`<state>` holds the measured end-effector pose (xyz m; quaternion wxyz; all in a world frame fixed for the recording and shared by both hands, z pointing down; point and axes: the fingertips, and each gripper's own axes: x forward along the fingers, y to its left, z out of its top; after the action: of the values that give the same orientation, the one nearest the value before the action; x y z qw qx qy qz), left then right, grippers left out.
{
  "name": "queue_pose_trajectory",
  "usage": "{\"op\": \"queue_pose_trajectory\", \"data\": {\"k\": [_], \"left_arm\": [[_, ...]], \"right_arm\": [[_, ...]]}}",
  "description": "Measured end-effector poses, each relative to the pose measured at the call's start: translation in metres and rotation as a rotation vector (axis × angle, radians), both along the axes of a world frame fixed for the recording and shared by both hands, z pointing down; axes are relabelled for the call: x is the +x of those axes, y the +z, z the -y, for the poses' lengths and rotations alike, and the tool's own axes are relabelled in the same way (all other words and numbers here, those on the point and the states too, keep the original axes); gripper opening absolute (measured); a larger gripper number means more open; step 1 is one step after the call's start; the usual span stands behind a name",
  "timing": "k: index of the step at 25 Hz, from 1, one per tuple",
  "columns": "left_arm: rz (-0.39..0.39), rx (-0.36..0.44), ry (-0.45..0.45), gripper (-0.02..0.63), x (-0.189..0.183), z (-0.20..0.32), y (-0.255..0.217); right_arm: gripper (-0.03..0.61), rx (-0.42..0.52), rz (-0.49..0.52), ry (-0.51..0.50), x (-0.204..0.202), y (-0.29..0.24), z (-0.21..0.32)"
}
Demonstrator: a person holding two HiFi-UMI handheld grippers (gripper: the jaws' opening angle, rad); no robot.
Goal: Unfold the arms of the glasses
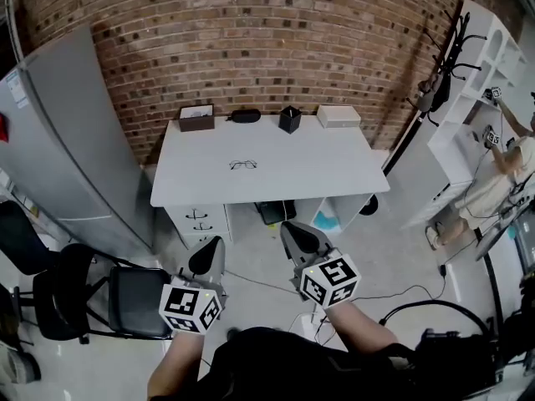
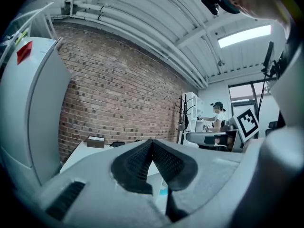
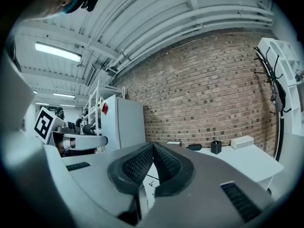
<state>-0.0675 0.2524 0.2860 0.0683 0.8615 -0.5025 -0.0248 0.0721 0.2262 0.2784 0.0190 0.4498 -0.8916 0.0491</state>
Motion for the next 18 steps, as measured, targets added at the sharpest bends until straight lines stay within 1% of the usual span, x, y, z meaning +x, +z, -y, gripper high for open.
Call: {"op": "queue_pose_trajectory", "data": {"k": [4,7,9,12,15,18], "left_arm": [[-0.026,-0.010,0.000,0.007,-0.006,0.000,0.001],[-0.029,-0.004,0.004,0.007,-0.013,-0.001,0.004],[-0.036,-0.010,-0.010,0.008,-0.024,-0.002,0.008],[-0.043,-0.017,-0.025,0.007,-0.037,0.000,0.013],[-0.048,0.010,0.001,0.006,-0.043,0.001,0.008],[-0.110,0.016,0.049,0.006,-0.050,-0.002,0.004]], "right_arm": [[0.009,0.049,0.002,-0.018,-0.008,-0.007,-0.005],[0.009,0.018,0.014,-0.022,-0.017,0.000,-0.005],[0.009,-0.002,0.022,-0.021,-0.022,0.003,-0.005],[0.009,0.009,0.030,-0.033,-0.033,-0.002,-0.006],[0.009,0.021,0.017,-0.046,-0.047,-0.003,-0.005],[0.009,-0.010,0.006,-0.039,-0.058,0.005,-0.005]]}}
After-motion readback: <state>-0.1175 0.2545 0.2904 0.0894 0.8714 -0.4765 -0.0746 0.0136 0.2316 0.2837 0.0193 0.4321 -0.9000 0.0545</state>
